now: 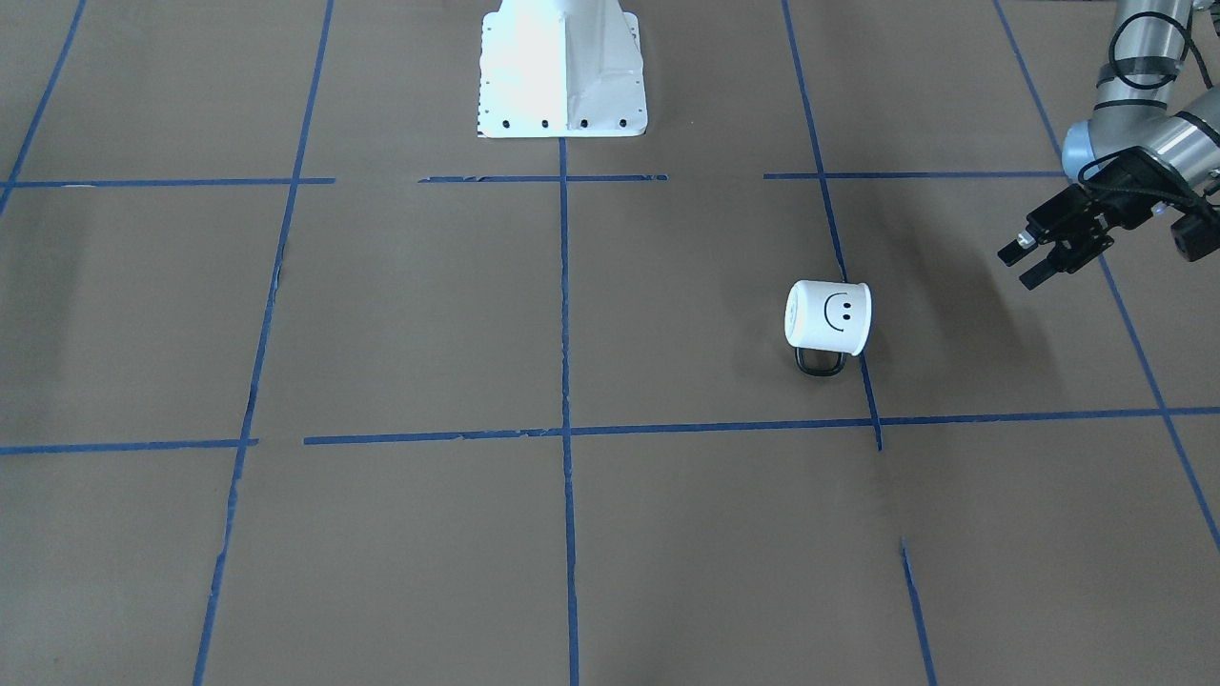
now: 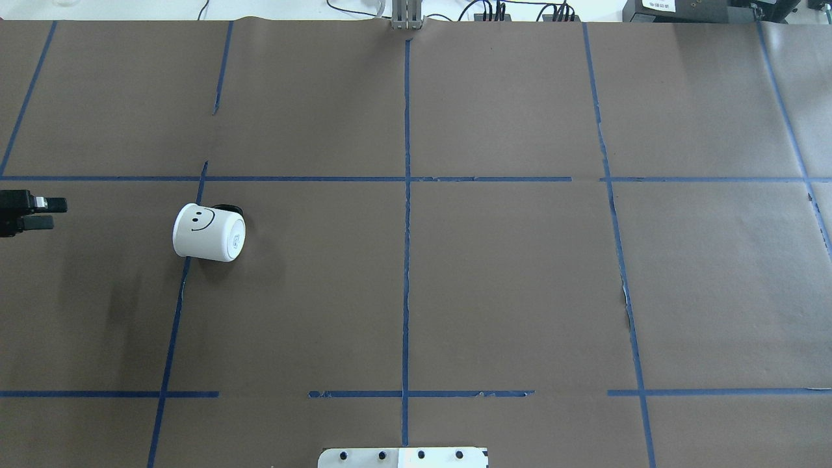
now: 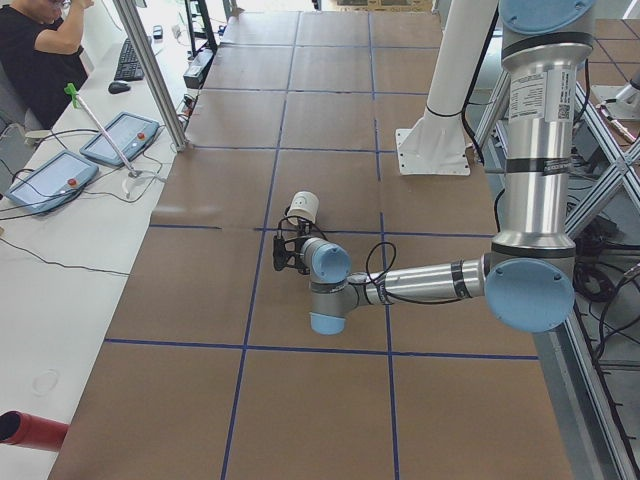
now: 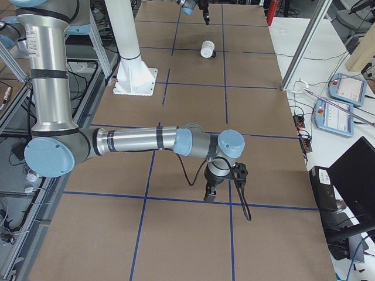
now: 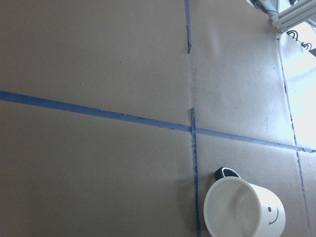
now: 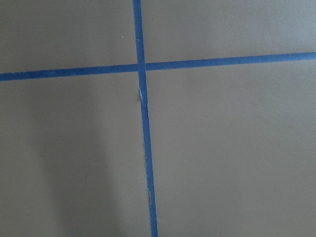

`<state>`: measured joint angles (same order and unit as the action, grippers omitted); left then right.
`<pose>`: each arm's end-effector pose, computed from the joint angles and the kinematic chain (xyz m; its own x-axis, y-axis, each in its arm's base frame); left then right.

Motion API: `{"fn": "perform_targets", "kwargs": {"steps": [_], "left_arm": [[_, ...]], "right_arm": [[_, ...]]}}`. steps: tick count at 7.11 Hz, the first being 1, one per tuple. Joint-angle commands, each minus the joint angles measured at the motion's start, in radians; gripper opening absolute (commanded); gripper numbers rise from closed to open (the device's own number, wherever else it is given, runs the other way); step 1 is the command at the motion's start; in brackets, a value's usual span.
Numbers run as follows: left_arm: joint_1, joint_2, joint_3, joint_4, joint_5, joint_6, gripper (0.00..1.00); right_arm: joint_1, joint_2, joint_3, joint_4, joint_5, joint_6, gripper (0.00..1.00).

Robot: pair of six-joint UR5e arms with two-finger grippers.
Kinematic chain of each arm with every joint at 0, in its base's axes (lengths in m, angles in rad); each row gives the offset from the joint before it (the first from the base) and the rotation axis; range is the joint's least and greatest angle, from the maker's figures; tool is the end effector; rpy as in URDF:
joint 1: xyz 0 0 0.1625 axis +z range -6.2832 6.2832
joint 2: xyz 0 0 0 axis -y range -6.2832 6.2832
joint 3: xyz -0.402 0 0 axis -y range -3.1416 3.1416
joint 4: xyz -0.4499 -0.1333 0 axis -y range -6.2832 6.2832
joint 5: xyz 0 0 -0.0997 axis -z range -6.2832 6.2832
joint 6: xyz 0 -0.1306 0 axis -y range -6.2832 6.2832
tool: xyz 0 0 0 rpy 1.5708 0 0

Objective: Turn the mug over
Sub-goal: 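Move the left gripper toward the open end of the sideways white mug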

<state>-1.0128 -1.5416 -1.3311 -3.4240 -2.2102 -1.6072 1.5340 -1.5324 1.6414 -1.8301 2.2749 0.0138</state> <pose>0.2312 -0.4751 0.5827 -0.0204 -0.0224 -0.9995 0.3643 0.9308 -0.0283 0.0286 -0.5478 0.6286 0.7657 0.0825 0.6379 0.0258 0.9870 -0.1586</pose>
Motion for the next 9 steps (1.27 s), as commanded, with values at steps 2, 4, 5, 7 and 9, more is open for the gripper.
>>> {"fn": "perform_targets", "kwargs": {"steps": [2,4,5,7,9], "left_arm": [[0.088,-0.04,0.001,-0.077,0.142,-0.148,1.0],[0.152,-0.112,0.036,-0.075,0.237,-0.142,1.0],[0.17,-0.156,0.059,-0.067,0.244,-0.134,1.0],[0.226,-0.16,0.055,-0.004,0.196,0.079,1.0],[0.206,-0.169,0.049,0.129,0.112,0.243,1.0]], "right_arm": [[0.0,0.0,0.0,0.0,0.0,0.0,1.0],[0.0,0.0,0.0,0.0,0.0,0.0,1.0],[0.0,0.0,0.0,0.0,0.0,0.0,1.0],[0.0,0.0,0.0,0.0,0.0,0.0,1.0],[0.0,0.0,0.0,0.0,0.0,0.0,1.0]]}}
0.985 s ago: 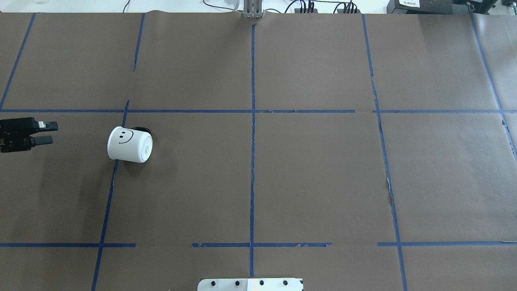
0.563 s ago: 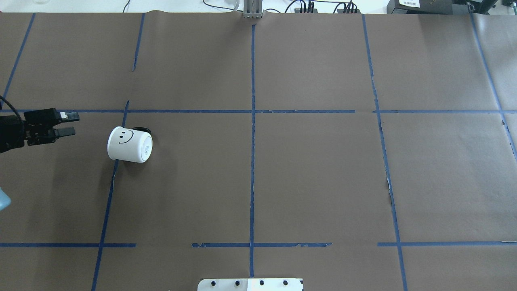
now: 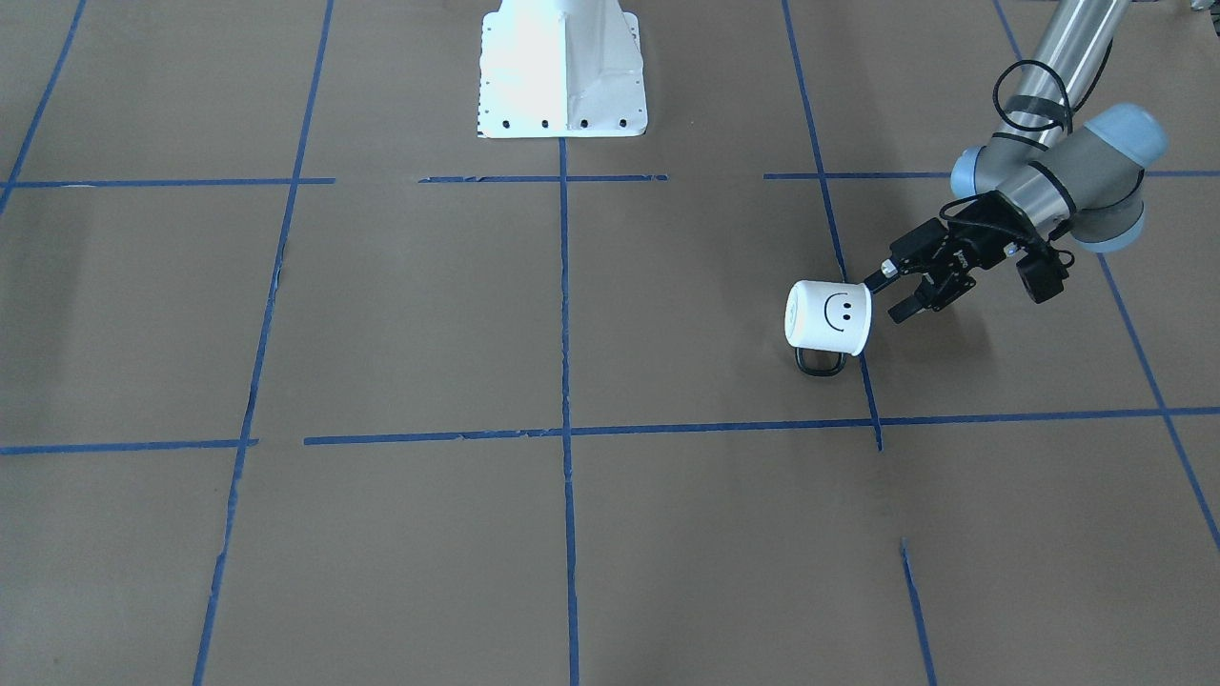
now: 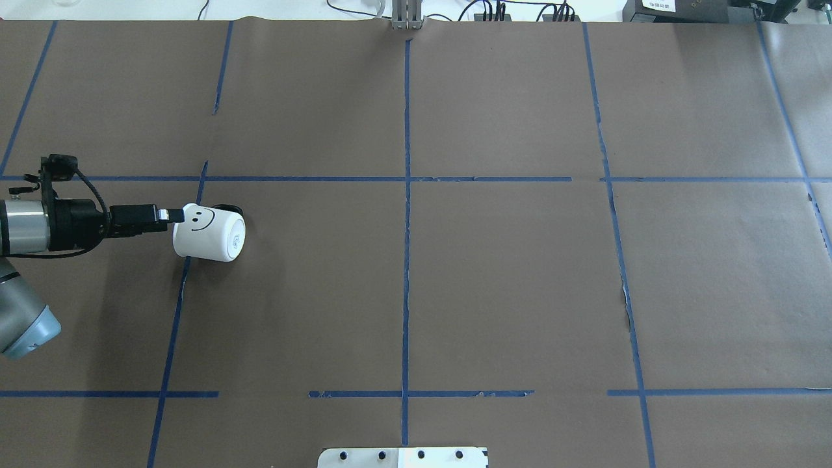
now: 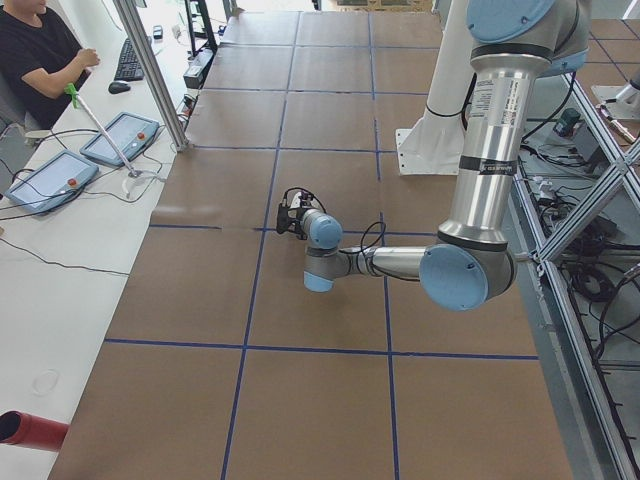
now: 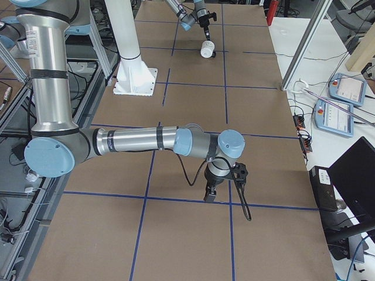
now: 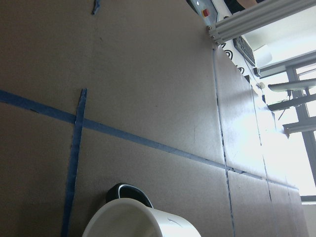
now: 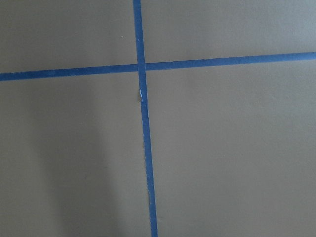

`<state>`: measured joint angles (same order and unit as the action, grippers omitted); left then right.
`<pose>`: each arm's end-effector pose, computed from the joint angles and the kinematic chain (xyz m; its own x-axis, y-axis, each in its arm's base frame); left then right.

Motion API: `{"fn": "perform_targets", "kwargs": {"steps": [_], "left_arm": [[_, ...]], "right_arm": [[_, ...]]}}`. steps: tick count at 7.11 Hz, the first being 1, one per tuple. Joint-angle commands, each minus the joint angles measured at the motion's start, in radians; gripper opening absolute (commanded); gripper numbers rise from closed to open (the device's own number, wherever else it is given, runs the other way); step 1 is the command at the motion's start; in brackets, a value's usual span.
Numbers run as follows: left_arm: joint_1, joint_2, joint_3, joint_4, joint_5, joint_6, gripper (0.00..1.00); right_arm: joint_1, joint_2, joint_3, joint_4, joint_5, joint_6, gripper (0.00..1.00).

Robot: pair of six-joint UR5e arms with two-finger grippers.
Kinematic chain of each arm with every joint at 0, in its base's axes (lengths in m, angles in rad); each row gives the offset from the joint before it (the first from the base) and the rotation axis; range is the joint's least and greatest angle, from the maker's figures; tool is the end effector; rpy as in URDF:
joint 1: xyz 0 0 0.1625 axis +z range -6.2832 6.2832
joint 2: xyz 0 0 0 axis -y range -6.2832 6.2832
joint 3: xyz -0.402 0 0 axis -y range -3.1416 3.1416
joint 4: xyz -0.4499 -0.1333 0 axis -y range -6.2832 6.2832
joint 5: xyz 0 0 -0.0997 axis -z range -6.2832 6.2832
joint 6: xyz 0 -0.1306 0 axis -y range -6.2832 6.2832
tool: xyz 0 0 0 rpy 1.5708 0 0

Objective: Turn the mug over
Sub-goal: 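Move the left gripper toward the open end of the sideways white mug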

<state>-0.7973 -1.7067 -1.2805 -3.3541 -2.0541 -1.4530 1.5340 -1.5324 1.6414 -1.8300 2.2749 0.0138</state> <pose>0.3733 -0.4862 0.5237 -0.0039 0.1530 -0.9882 0.3120 0.9391 0.1441 0.0286 -0.5478 0.6286 0.7657 0.0824 0.6379 0.0258 0.9870 -0.1585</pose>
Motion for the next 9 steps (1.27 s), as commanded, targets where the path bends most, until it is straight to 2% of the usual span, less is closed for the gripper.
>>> {"fn": "perform_targets", "kwargs": {"steps": [1,3,7,9], "left_arm": [[-0.034,-0.004,-0.002,0.064,-0.091,0.089,1.0],[-0.06,-0.022,-0.002,0.067,-0.141,0.082,1.0],[-0.06,-0.09,0.0,0.124,-0.147,0.056,1.0],[-0.059,-0.091,0.003,0.125,-0.161,0.049,0.86]], "right_arm": [[0.0,0.0,0.0,0.0,0.0,0.0,1.0],[0.0,0.0,0.0,0.0,0.0,0.0,1.0],[0.0,0.0,0.0,0.0,0.0,0.0,1.0],[0.0,0.0,0.0,0.0,0.0,0.0,1.0]]}}
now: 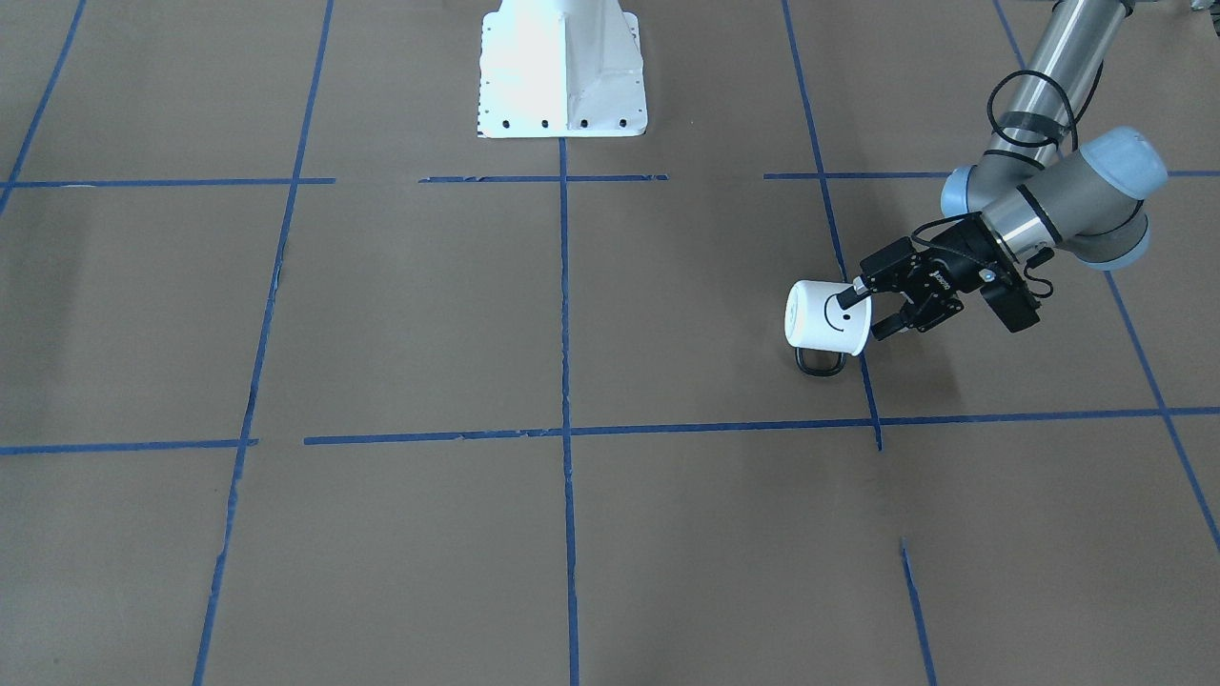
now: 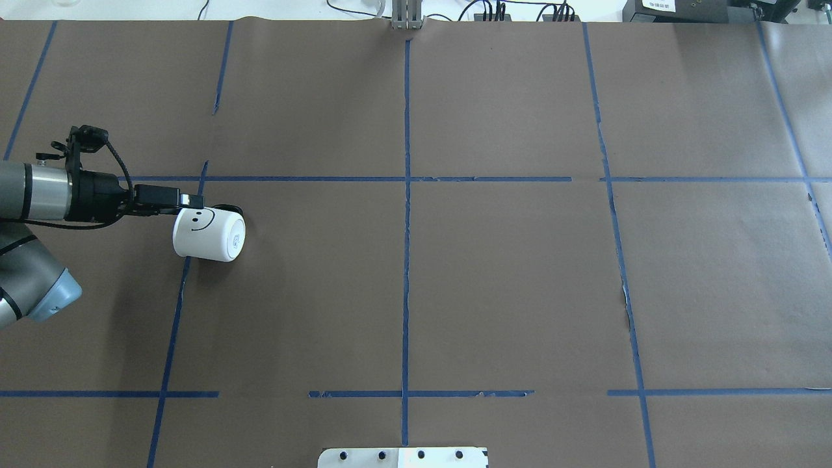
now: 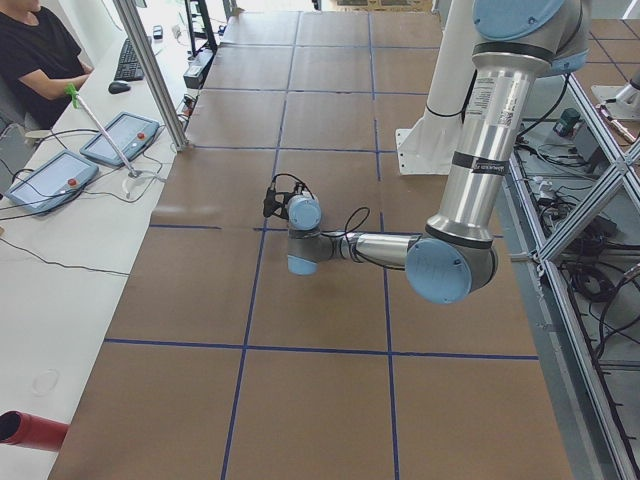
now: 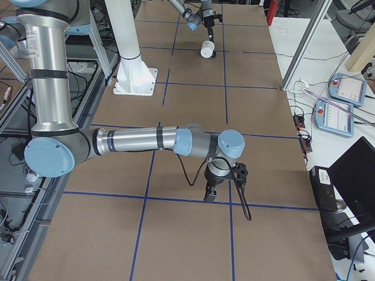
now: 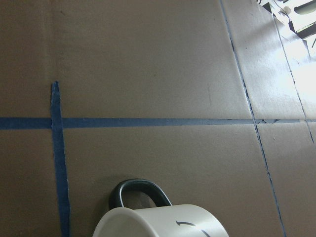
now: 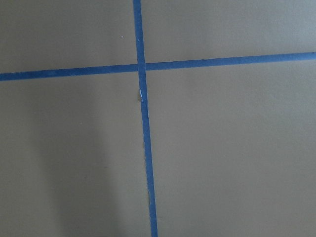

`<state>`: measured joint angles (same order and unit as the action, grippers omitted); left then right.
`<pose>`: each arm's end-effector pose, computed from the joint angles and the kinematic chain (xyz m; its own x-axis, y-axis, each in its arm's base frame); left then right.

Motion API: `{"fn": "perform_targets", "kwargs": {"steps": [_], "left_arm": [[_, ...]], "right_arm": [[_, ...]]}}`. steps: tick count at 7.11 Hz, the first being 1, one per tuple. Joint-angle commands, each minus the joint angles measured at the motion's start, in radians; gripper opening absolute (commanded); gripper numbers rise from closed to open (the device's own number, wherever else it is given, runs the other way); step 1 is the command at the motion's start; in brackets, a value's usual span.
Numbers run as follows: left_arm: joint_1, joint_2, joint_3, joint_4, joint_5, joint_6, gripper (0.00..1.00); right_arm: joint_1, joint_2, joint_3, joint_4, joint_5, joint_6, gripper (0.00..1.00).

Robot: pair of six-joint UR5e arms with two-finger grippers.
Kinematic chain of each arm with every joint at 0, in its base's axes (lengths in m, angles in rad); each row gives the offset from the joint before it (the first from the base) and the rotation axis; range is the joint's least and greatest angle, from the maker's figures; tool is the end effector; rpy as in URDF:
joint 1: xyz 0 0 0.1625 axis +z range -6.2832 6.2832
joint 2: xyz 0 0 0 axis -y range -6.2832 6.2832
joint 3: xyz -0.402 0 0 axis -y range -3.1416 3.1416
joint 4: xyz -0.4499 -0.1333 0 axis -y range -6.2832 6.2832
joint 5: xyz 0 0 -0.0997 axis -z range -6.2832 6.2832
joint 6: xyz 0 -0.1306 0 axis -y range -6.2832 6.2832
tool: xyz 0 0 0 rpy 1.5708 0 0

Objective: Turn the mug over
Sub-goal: 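Close the left gripper on the rim of the white mug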

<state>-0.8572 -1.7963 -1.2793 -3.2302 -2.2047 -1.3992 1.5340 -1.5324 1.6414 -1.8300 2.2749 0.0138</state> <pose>0.3778 -0.5218 0.4819 0.0232 0.1833 -0.9828 0.2208 0.9578 0.1839 0.0286 -0.5478 0.6286 0.7657 0.0824 0.6379 0.0258 0.9870 -0.1585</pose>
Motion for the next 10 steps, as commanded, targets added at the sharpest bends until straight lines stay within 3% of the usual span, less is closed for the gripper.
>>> {"fn": "perform_targets", "kwargs": {"steps": [1,7,10], "left_arm": [[0.003,0.0,0.005,0.0,-0.012,-0.004,0.83],[0.006,0.014,0.003,0.0,-0.092,-0.012,0.77],[0.009,0.012,-0.005,-0.002,-0.092,-0.026,0.43]], "right_arm": [[0.0,0.0,0.0,0.0,0.0,0.0,1.0],[0.0,0.0,0.0,0.0,0.0,0.0,1.0],[0.0,0.0,0.0,0.0,0.0,0.0,1.0]]}}
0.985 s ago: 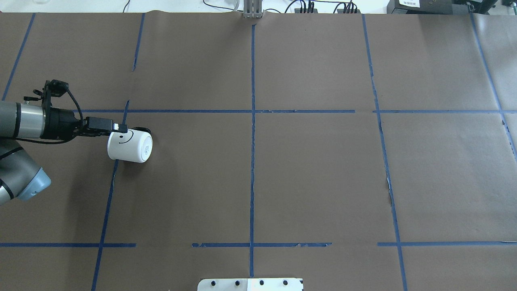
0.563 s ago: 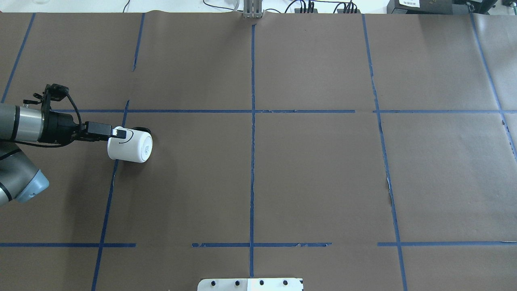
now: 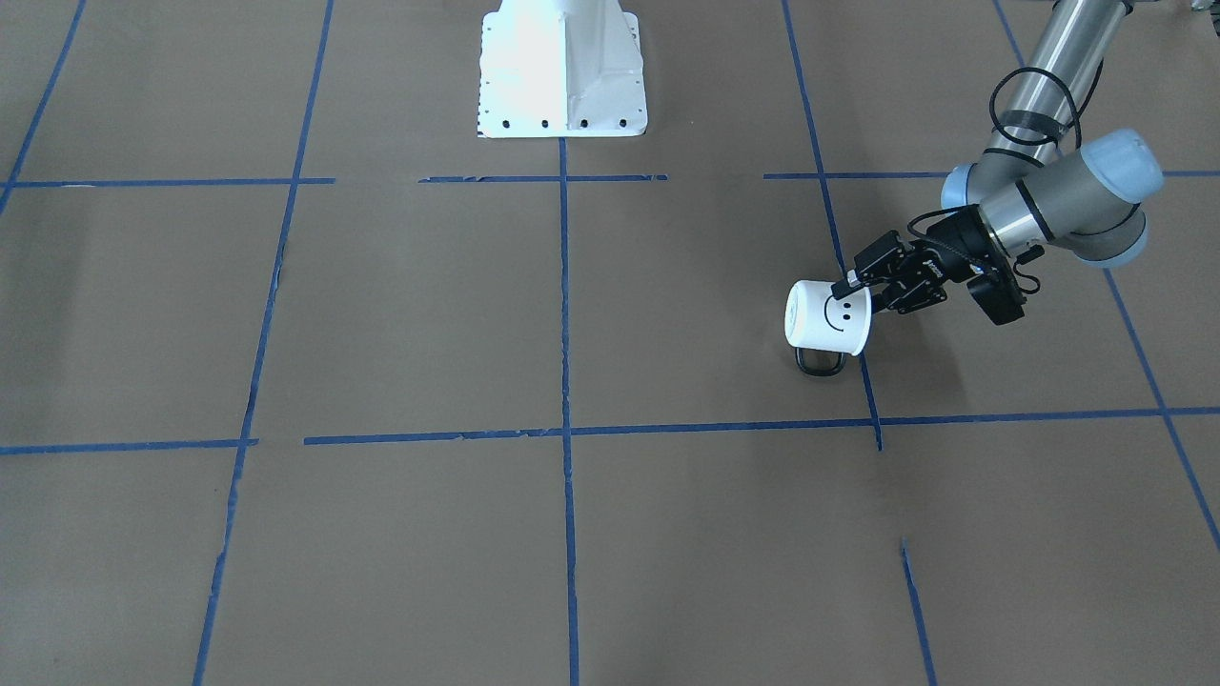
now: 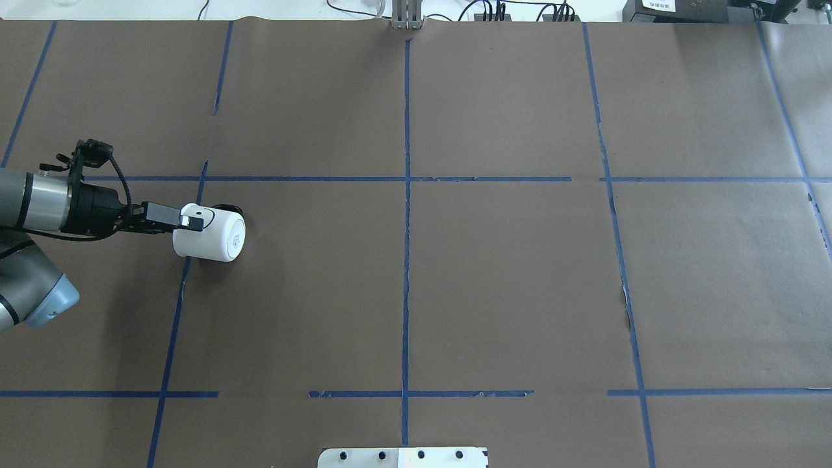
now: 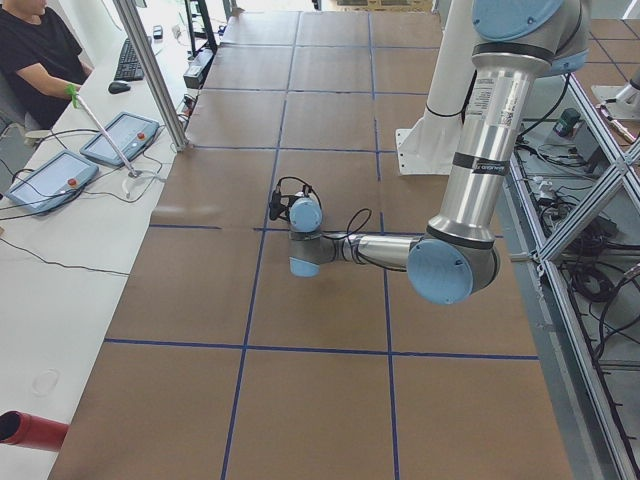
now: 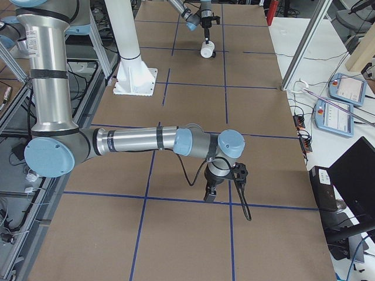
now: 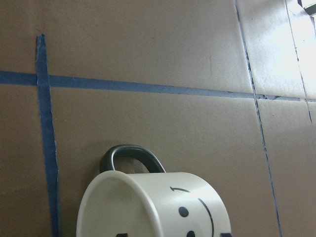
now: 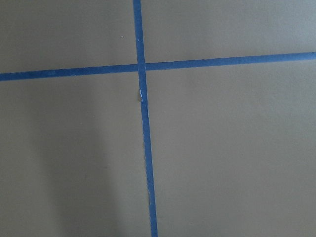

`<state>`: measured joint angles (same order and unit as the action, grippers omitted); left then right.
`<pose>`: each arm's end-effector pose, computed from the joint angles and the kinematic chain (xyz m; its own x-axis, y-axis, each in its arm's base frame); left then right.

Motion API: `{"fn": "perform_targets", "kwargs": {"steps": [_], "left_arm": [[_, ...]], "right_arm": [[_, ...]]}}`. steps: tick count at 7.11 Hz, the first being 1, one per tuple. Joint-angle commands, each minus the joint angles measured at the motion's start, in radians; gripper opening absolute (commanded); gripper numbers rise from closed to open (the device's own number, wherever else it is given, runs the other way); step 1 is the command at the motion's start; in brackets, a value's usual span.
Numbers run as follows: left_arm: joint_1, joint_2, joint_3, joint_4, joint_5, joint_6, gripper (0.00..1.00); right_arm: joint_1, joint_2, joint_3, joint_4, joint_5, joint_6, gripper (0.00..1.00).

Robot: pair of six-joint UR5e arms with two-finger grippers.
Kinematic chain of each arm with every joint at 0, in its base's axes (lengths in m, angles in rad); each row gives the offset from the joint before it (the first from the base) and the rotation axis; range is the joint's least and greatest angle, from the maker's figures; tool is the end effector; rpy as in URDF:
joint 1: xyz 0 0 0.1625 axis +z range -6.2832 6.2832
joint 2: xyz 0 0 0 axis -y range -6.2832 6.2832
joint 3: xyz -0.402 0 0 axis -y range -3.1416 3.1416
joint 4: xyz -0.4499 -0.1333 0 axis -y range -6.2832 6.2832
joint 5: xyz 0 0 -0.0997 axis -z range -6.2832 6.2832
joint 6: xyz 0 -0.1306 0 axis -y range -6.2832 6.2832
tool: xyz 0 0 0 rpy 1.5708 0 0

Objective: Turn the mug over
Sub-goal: 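Close the left gripper on the rim of the white mug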

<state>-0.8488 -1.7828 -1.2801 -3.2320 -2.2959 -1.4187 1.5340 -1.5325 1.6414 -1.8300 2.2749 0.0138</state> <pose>0.3811 -0.5034 0.4900 0.0110 0.1590 -0.9872 0.1232 0.9795 0.1592 0.0286 -0.5477 0.6287 0.7657 0.0825 0.6379 0.0258 0.9870 -0.1586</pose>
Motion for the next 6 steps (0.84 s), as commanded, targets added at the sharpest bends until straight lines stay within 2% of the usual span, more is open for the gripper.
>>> {"fn": "perform_targets", "kwargs": {"steps": [1,3,6], "left_arm": [[0.001,-0.001,-0.011,0.0,-0.002,-0.011,0.3],[0.001,-0.01,-0.051,0.0,-0.008,-0.095,0.0],[0.002,-0.029,-0.164,0.004,-0.097,-0.374,0.0]], "right_arm": [[0.0,0.0,0.0,0.0,0.0,0.0,1.0],[0.0,0.0,0.0,0.0,0.0,0.0,1.0],[0.0,0.0,0.0,0.0,0.0,0.0,1.0]]}}
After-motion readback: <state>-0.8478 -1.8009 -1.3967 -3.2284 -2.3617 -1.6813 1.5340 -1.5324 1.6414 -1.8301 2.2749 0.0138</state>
